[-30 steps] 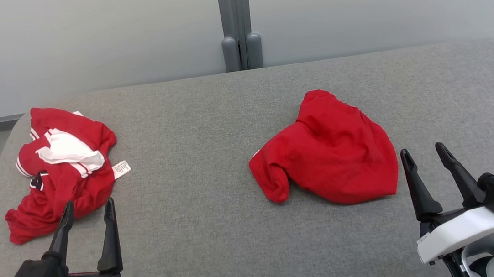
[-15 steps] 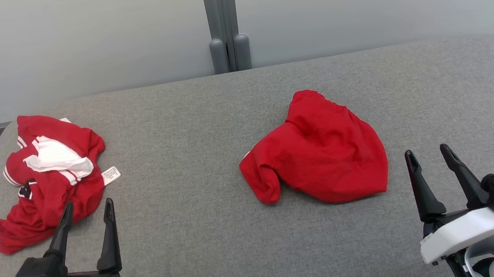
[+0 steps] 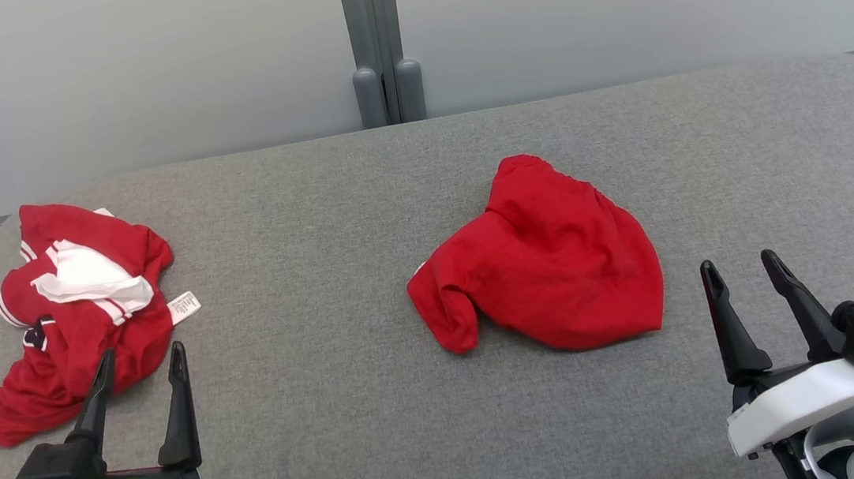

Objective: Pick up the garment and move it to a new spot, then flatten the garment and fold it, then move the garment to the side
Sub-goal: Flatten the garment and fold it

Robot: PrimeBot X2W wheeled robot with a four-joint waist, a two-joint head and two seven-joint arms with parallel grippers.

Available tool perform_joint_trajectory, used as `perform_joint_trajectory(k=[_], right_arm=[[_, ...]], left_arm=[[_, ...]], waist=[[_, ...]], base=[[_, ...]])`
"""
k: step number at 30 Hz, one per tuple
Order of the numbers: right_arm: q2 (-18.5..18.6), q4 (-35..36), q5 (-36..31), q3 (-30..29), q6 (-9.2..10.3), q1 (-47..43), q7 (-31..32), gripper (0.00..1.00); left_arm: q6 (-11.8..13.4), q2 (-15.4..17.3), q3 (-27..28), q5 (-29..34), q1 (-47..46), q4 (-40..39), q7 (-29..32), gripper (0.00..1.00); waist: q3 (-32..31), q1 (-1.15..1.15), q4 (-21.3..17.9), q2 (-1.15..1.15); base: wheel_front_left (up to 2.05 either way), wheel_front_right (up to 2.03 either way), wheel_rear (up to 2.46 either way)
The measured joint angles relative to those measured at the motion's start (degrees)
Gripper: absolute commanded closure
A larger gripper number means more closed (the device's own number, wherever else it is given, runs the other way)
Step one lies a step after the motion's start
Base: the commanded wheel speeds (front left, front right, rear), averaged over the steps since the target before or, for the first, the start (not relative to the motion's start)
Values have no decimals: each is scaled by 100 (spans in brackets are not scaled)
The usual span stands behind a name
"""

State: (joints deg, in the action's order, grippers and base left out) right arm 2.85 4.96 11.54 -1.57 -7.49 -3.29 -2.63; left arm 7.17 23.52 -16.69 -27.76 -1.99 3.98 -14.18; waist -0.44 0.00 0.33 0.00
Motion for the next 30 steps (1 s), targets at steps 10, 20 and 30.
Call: perform_joint_trajectory(k=[10,20,30], right_arm=[[0,-1,1,-16,0,0,3,0],[0,-1,8,-15,0,-14,21,0],[0,-25,10,-76,0,-15,26,0]], left_arm=[[49,52,-18,-9,3,-46,27,0],[108,80,-34,-10,10,-93,56,0],[135,94,-46,-35,10,-102,55,0]], waist=[[5,0,-11,0],[19,0,-17,0],[40,0,10,0]], base=[[0,0,0],[0,0,0],[0,0,0]])
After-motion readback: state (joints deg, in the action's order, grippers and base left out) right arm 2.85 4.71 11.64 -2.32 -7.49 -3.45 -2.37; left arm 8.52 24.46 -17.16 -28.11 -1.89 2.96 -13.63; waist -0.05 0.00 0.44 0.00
